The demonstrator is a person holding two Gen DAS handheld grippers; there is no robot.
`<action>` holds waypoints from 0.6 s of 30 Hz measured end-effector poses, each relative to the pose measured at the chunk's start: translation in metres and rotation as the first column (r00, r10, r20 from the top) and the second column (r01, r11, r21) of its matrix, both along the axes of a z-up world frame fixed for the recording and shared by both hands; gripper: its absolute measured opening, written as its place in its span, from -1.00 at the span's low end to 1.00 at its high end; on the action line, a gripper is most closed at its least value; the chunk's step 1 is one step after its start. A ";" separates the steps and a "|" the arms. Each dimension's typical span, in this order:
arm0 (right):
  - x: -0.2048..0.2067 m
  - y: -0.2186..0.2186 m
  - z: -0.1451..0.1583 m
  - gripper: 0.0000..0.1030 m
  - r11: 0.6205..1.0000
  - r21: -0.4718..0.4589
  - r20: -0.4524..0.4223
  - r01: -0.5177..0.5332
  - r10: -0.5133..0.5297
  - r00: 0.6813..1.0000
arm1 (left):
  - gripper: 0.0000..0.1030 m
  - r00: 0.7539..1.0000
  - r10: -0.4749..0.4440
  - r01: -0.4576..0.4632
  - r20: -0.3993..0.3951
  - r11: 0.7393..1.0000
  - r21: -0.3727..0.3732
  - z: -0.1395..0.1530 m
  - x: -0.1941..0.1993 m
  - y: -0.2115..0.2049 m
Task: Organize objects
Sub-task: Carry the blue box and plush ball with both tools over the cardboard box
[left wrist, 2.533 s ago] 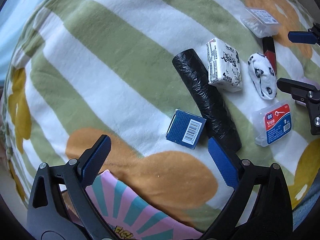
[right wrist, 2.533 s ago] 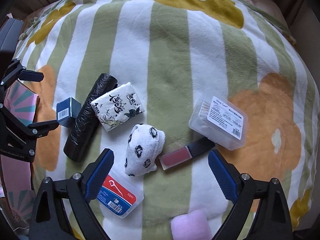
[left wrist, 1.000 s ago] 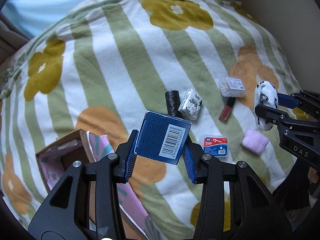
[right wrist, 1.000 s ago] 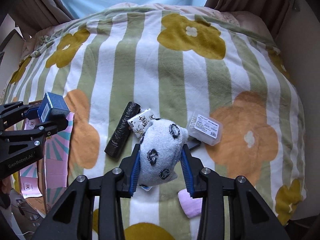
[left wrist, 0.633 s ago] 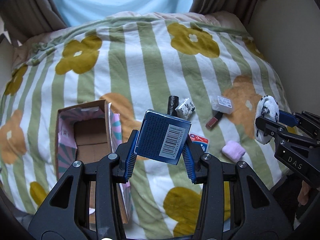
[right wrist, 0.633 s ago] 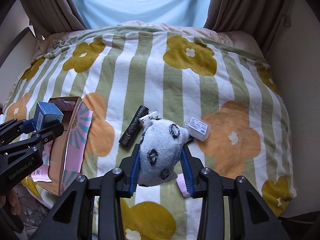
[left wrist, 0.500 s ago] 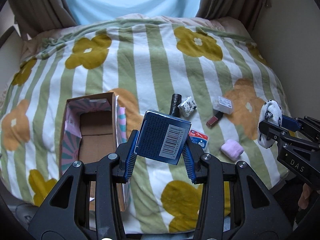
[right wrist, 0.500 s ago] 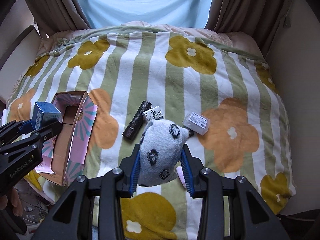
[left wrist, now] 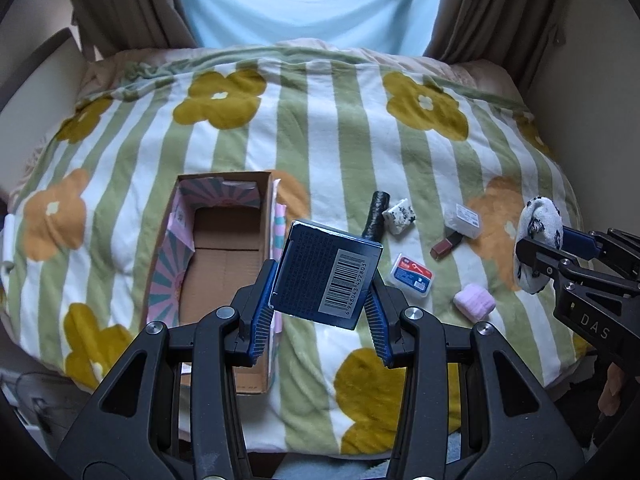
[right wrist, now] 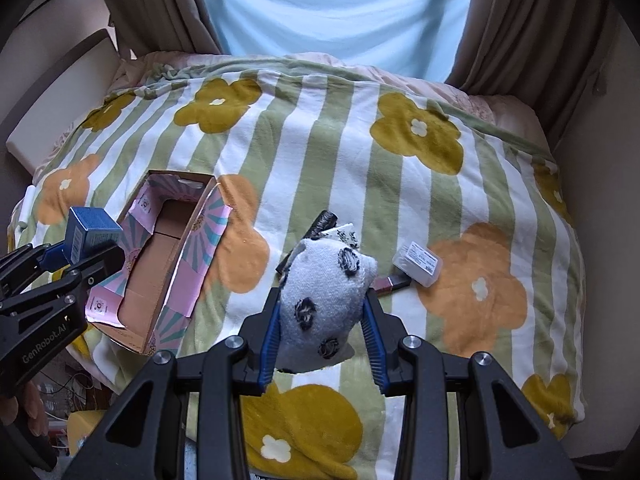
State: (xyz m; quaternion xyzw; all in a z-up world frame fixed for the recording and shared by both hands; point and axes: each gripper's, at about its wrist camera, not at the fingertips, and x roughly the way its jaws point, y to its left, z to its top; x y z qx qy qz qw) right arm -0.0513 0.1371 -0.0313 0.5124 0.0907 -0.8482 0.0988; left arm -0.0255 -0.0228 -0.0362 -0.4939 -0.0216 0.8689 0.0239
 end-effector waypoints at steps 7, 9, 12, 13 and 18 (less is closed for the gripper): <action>-0.015 -0.047 0.004 -0.32 0.990 -0.017 -0.010 -0.138 0.138 0.990 | -0.26 0.990 0.143 -0.143 0.009 0.990 -0.003 -0.002 0.015 -0.046; -0.018 -0.061 0.004 -0.32 0.984 -0.020 -0.009 -0.180 0.180 0.984 | -0.26 0.982 0.188 -0.188 0.014 0.982 -0.005 -0.004 0.020 -0.059; -0.025 -0.084 0.003 -0.32 0.970 -0.025 -0.007 -0.243 0.243 0.970 | -0.26 0.967 0.253 -0.253 0.030 0.967 -0.005 -0.009 0.026 -0.079; -0.027 -0.092 0.002 -0.32 0.964 -0.026 -0.005 -0.266 0.266 0.964 | -0.26 0.961 0.274 -0.274 0.037 0.962 -0.004 -0.012 0.027 -0.086; -0.041 -0.133 -0.008 -0.32 0.930 -0.021 0.013 -0.367 0.368 0.930 | -0.26 0.928 0.361 -0.363 0.086 0.932 -0.001 -0.029 0.033 -0.113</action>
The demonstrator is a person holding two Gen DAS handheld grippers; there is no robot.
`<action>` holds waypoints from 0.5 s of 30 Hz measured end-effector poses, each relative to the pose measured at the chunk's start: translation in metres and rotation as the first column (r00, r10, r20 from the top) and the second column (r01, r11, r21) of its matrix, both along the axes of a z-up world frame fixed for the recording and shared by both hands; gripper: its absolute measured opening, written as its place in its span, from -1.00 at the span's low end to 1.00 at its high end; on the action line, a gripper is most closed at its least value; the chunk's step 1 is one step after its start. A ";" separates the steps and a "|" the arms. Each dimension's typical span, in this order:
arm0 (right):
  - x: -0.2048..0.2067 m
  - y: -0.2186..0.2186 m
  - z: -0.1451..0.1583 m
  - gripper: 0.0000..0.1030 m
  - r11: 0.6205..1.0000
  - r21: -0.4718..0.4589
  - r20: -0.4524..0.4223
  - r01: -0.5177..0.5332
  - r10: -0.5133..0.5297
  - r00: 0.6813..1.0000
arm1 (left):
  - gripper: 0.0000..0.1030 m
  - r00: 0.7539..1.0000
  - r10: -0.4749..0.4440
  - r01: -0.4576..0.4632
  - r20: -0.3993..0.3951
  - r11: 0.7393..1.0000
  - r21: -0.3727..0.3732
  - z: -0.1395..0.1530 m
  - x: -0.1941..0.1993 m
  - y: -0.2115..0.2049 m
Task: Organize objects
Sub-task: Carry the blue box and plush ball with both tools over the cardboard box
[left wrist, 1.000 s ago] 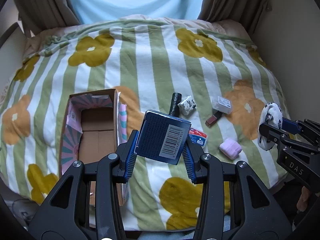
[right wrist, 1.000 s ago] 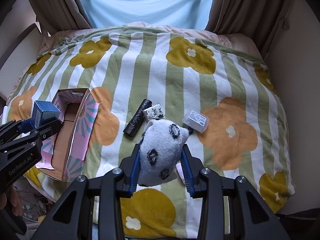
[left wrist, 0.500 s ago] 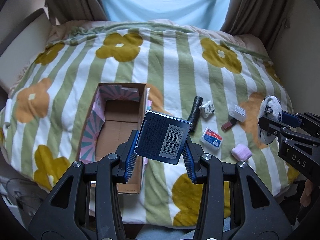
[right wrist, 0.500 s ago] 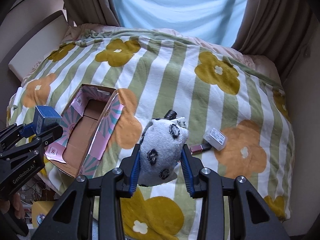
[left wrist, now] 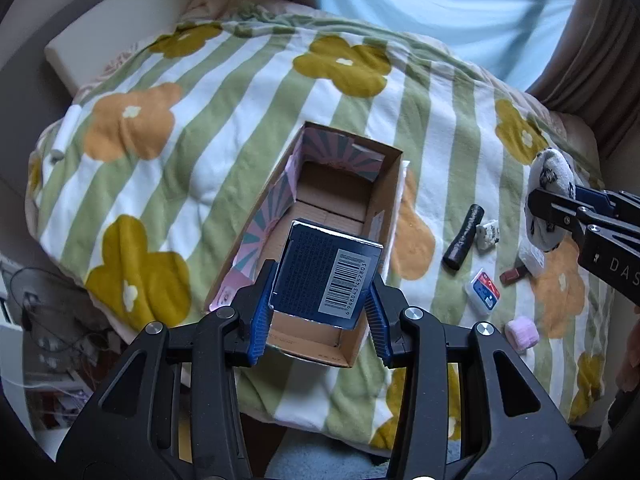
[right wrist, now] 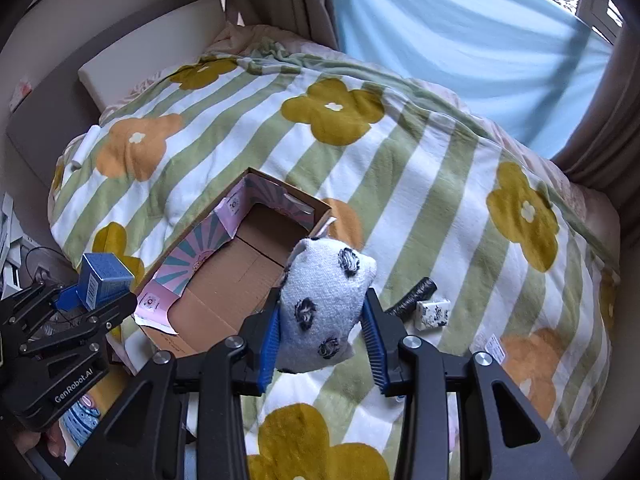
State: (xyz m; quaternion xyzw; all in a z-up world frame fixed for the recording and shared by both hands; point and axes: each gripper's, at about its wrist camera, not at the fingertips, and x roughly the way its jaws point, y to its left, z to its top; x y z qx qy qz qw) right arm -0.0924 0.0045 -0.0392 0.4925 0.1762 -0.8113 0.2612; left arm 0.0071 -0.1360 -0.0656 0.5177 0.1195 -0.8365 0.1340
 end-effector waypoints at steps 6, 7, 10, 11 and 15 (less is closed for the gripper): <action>-0.021 -0.048 -0.033 -0.32 0.991 0.040 0.052 -0.131 0.129 0.990 | -0.26 0.996 0.063 -0.066 0.069 0.997 0.034 -0.034 -0.007 -0.019; -0.025 -0.056 -0.040 -0.32 0.988 0.046 0.063 -0.149 0.146 0.987 | -0.26 0.994 0.070 -0.073 0.083 0.997 0.039 -0.041 -0.009 -0.022; -0.038 -0.077 -0.062 -0.32 0.977 0.067 0.089 -0.201 0.195 0.977 | -0.26 0.989 0.088 -0.096 0.121 0.994 0.060 -0.062 -0.016 -0.029; -0.042 -0.084 -0.069 -0.32 0.974 0.076 0.098 -0.215 0.208 0.973 | -0.26 0.987 0.093 -0.102 0.132 0.992 0.068 -0.069 -0.019 -0.031; -0.062 -0.110 -0.099 -0.32 0.959 0.094 0.135 -0.267 0.254 0.958 | -0.26 0.981 0.102 -0.117 0.168 0.989 0.088 -0.096 -0.032 -0.038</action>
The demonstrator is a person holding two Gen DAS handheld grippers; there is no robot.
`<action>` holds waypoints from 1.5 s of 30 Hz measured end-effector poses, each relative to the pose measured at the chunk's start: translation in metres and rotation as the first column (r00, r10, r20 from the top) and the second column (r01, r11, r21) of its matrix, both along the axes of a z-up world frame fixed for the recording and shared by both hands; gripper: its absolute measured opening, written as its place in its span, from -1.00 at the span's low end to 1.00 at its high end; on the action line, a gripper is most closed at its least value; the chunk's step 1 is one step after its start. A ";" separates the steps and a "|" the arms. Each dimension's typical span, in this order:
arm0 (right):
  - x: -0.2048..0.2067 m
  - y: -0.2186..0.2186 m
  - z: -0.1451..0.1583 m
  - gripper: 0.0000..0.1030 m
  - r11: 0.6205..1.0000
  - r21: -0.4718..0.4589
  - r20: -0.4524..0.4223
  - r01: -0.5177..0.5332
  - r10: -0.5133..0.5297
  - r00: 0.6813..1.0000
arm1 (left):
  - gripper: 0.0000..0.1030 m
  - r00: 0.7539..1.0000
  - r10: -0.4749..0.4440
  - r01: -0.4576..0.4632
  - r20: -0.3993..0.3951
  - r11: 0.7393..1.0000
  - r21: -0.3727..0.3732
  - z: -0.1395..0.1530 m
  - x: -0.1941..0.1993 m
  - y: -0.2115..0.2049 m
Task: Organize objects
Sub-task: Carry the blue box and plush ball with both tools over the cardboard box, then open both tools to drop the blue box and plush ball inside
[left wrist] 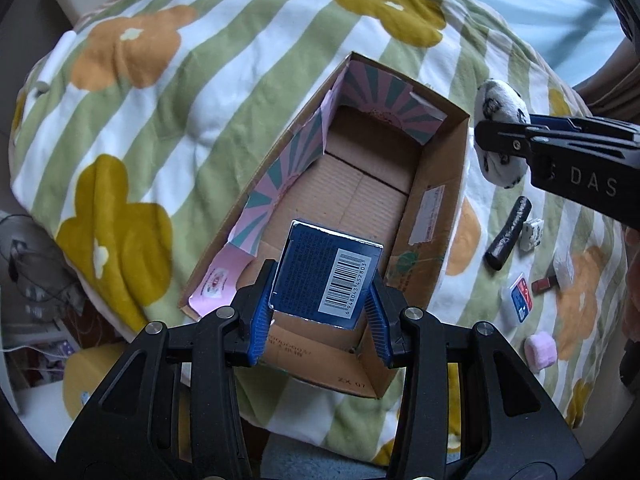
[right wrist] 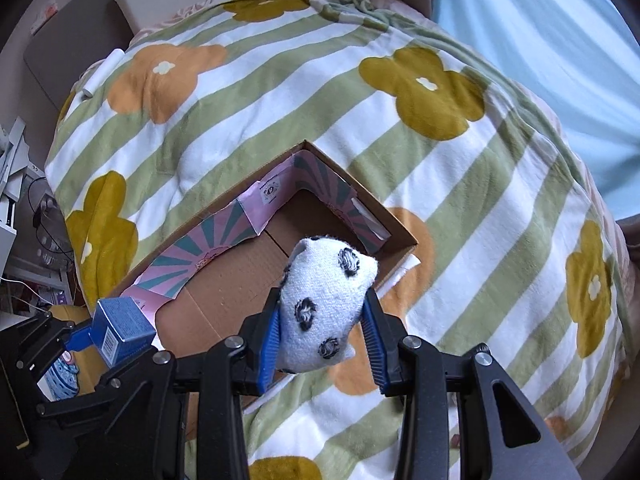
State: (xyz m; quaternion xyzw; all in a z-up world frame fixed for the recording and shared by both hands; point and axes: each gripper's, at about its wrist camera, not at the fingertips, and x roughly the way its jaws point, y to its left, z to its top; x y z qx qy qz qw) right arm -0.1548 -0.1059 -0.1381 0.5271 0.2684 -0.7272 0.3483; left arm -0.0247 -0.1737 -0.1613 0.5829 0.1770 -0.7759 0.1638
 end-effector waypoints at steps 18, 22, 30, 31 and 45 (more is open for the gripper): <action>-0.046 -0.068 -0.126 -0.32 0.982 0.088 0.151 -0.166 0.152 0.977 | -0.27 0.988 0.018 -0.022 0.151 0.999 0.025 -0.106 -0.052 -0.022; -0.047 -0.067 -0.127 -0.32 0.982 0.072 0.171 -0.172 0.158 0.973 | -0.26 0.987 0.030 -0.035 0.157 0.999 0.029 -0.107 -0.049 -0.021; -0.049 -0.066 -0.117 0.99 0.986 0.034 0.159 -0.163 0.156 0.975 | 0.99 0.994 0.054 -0.062 0.092 0.994 0.086 -0.090 -0.040 -0.012; -0.049 -0.065 -0.116 0.99 0.986 0.038 0.158 -0.164 0.156 0.975 | 0.99 0.995 0.052 -0.060 0.089 0.994 0.089 -0.090 -0.039 -0.010; -0.034 -0.056 -0.085 0.99 0.987 0.033 0.095 -0.157 0.154 0.984 | 0.99 0.999 0.033 -0.034 0.035 0.999 0.039 -0.075 -0.016 0.010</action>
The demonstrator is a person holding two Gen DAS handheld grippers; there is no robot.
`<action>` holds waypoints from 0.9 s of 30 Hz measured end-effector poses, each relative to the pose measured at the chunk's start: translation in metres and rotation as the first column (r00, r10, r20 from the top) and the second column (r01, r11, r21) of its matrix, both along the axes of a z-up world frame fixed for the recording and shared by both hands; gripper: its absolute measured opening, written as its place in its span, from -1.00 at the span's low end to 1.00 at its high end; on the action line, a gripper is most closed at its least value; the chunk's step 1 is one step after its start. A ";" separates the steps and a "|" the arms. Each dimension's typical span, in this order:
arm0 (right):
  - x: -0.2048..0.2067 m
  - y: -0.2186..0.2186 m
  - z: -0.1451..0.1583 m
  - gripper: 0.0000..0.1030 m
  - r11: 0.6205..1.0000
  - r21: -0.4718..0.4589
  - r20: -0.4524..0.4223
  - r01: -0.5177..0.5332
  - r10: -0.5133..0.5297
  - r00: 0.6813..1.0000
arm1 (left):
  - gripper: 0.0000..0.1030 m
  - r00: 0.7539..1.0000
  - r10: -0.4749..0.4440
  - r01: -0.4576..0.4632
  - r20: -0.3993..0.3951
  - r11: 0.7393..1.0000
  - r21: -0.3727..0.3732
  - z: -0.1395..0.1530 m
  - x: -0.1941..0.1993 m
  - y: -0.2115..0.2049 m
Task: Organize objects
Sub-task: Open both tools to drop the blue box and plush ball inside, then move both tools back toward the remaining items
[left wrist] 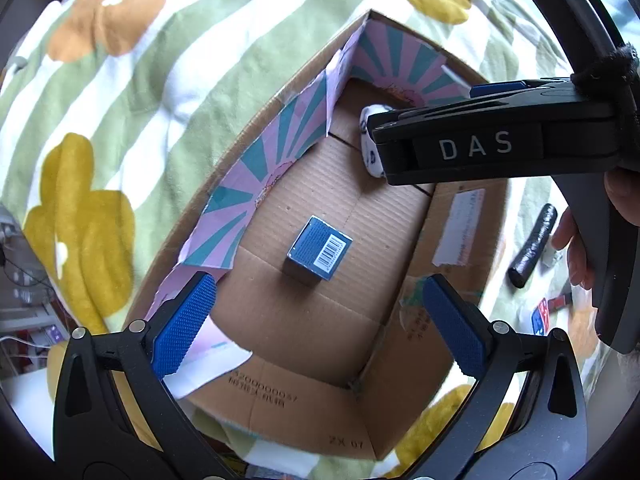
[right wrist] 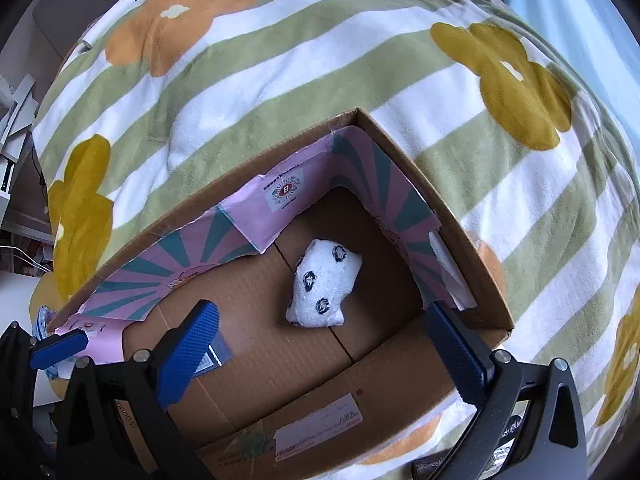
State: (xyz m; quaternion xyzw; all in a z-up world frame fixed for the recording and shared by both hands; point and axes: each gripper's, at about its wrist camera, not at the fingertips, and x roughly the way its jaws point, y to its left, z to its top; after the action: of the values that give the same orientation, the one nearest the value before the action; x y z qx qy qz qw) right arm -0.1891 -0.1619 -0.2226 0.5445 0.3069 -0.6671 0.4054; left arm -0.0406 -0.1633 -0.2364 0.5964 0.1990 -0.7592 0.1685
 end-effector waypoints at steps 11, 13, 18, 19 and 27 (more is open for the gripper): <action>0.038 0.026 0.076 0.99 0.998 -0.058 -0.086 0.014 -0.019 0.996 | 0.99 0.992 -0.084 0.076 -0.096 0.993 -0.087 0.076 0.021 -0.003; 0.045 0.036 0.094 0.99 0.996 -0.079 -0.095 0.033 -0.040 0.995 | 0.99 0.988 -0.104 0.091 -0.116 0.989 -0.114 0.105 0.029 0.002; 0.064 0.062 0.134 0.99 0.989 -0.108 -0.122 0.102 -0.115 0.986 | 0.99 0.974 -0.145 0.118 -0.173 0.981 -0.157 0.144 0.054 0.006; 0.069 0.068 0.142 0.99 0.987 -0.114 -0.132 0.117 -0.132 0.982 | 0.99 0.971 -0.154 0.125 -0.182 0.978 -0.164 0.151 0.058 0.006; 0.098 0.128 0.192 0.99 0.952 -0.175 -0.181 0.252 -0.282 0.942 | 0.99 0.945 -0.211 0.166 -0.248 0.967 -0.191 0.192 0.077 0.017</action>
State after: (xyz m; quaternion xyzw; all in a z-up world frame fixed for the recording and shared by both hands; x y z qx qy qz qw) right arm -0.0909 -0.0335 -0.0303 0.4778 0.2192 -0.7894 0.3171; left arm 0.0359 -0.1468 -0.0439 0.4888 0.0973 -0.8592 0.1160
